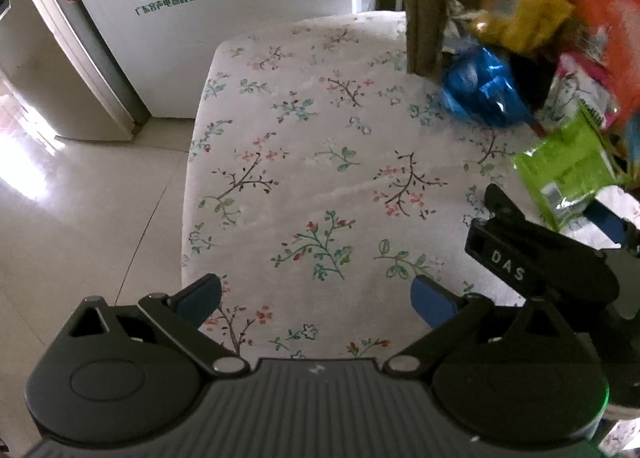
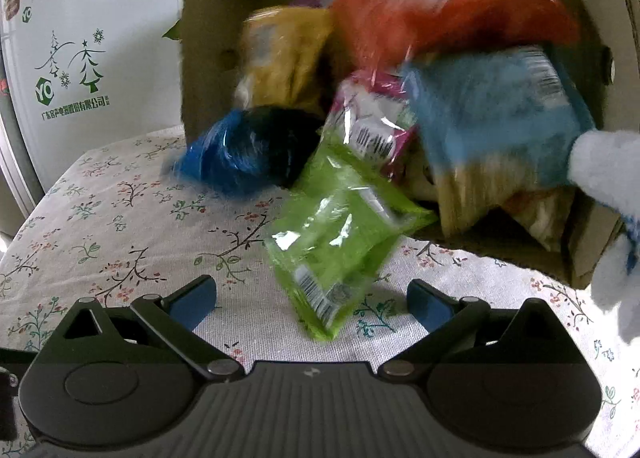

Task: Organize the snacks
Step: 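Tip the cardboard box of snacks over, pouring packets onto the table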

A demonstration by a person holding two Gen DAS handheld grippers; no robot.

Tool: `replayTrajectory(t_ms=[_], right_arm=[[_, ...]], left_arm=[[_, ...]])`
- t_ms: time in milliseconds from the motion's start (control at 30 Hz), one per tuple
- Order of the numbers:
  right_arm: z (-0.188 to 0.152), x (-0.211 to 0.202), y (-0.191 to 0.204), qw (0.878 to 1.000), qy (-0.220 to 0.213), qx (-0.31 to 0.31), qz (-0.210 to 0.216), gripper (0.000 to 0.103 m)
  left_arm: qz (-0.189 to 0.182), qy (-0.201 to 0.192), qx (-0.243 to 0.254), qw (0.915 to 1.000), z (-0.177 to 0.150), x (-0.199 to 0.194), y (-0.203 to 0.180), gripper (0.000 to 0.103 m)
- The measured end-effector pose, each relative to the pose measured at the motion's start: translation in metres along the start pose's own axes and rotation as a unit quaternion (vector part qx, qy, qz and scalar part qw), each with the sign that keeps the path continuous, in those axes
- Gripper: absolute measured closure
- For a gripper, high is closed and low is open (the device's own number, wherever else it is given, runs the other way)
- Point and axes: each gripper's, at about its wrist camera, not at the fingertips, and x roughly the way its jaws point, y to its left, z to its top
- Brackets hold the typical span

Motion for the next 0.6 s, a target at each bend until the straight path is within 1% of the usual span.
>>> replayTrajectory(t_ms=[600], right_arm=[[0.0009, 0.0004, -0.0011, 1.000, 0.001, -0.001, 0.002, 0.000]], left_arm=[[0.000, -0.004, 0.010, 0.9999, 0.0003, -0.0013, -0.0051, 0.003]])
